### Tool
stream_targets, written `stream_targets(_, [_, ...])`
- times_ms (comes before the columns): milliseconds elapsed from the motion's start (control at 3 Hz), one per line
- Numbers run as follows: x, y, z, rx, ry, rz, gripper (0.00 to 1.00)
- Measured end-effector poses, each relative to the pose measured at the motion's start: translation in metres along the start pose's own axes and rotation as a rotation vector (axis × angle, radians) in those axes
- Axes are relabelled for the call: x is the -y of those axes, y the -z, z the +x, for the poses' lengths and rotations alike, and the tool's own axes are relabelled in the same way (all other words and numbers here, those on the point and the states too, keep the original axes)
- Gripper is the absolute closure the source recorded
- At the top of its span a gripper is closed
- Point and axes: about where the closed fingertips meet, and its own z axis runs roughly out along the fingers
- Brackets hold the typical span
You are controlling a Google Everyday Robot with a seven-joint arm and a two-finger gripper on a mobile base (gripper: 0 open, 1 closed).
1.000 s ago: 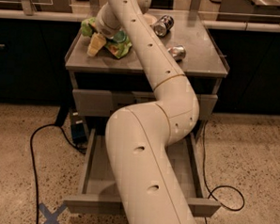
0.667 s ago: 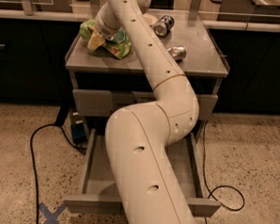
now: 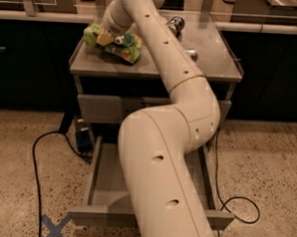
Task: Place green rice chip bag into middle drawer
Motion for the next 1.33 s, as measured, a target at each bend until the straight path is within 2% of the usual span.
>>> stream_targets(333, [0.008, 0.053, -0.010, 0.031, 0.009, 0.034, 1.00])
stream_targets(667, [0.012, 0.120, -0.034, 0.118, -0.025, 0.095, 1.00])
stream_targets(1000, [-0.013, 0.168, -0.051, 0.164, -0.082, 0.107, 1.00])
stream_targets(1333, [-0.042, 0.149, -0.045, 0.137, -0.076, 0.050, 1.00])
